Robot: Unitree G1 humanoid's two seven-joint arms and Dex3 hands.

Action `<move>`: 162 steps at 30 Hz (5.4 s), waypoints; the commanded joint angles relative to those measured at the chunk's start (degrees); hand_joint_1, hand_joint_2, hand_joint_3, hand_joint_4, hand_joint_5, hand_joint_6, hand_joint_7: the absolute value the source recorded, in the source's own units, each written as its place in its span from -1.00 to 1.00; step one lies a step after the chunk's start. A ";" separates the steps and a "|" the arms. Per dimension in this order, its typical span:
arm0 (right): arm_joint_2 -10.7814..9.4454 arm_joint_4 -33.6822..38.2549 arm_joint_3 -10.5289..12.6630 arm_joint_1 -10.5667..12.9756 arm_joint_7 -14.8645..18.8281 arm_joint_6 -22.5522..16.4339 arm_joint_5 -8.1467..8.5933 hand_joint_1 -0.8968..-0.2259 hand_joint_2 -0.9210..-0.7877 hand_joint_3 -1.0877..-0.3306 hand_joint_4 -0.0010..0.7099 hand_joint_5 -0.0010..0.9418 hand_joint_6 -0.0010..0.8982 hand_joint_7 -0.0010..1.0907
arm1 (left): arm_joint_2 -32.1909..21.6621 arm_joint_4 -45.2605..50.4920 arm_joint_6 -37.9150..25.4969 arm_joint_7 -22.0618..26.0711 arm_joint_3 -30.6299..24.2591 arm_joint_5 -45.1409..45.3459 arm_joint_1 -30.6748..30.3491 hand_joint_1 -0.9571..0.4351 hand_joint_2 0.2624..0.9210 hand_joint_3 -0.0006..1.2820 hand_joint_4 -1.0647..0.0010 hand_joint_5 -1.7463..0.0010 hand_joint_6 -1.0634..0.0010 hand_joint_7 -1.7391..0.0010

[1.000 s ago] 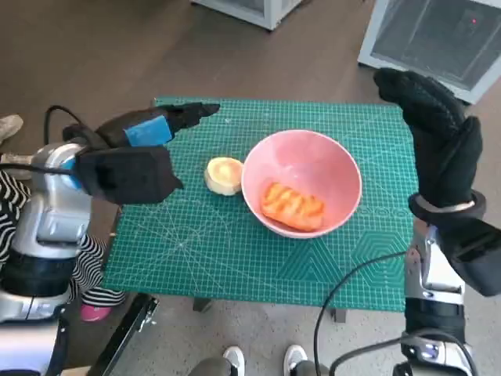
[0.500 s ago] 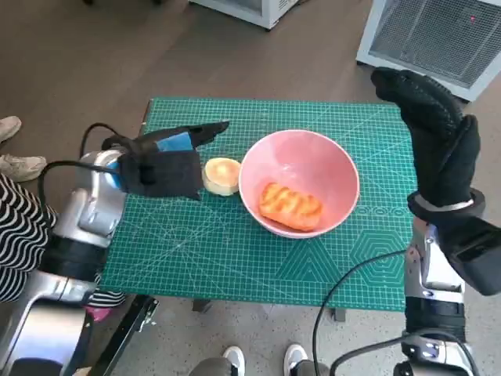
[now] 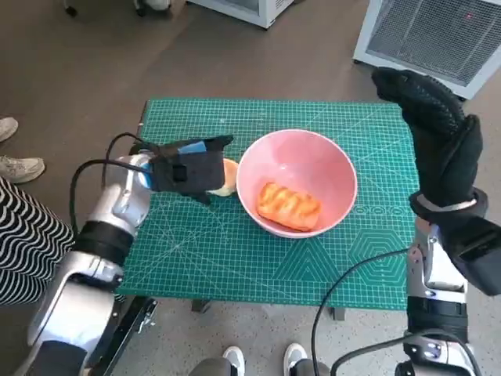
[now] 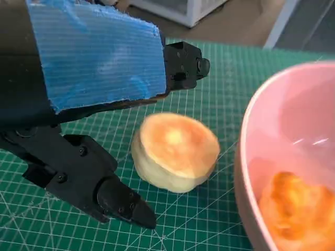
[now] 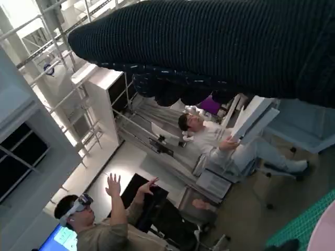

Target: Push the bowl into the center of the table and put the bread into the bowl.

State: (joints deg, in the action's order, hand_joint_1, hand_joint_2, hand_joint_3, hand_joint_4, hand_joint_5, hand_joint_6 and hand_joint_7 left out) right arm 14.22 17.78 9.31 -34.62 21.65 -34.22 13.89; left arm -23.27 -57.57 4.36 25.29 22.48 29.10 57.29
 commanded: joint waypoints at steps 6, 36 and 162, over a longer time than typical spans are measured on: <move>0.56 -1.39 0.53 1.99 0.34 2.06 0.99 -0.41 -1.00 -0.07 -0.56 -1.00 -1.00 -0.02 | 2.85 -9.39 0.79 -4.42 1.18 1.09 3.10 0.03 0.33 -0.95 0.98 0.99 0.87 0.97; 0.12 -2.94 0.40 2.74 -0.23 3.01 0.32 -0.40 -1.00 -0.06 -0.56 -1.00 -1.00 0.00 | 2.42 -15.74 6.38 -24.78 5.42 7.10 0.92 0.37 0.99 -0.91 -0.27 -0.26 -0.25 -0.36; 0.03 -6.80 -2.04 -1.81 -8.72 6.17 -7.66 -0.43 -1.00 -0.07 -0.53 -0.99 -1.00 0.03 | 15.47 37.44 23.29 0.49 -27.10 -46.69 -18.85 -0.75 1.00 -0.29 0.92 0.99 1.00 0.54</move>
State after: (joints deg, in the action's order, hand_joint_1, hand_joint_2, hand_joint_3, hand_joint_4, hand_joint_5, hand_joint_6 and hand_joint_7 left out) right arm 14.72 10.34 7.88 -36.30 13.32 -28.49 6.87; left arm -8.53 -21.83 28.59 26.17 -4.01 -16.49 40.56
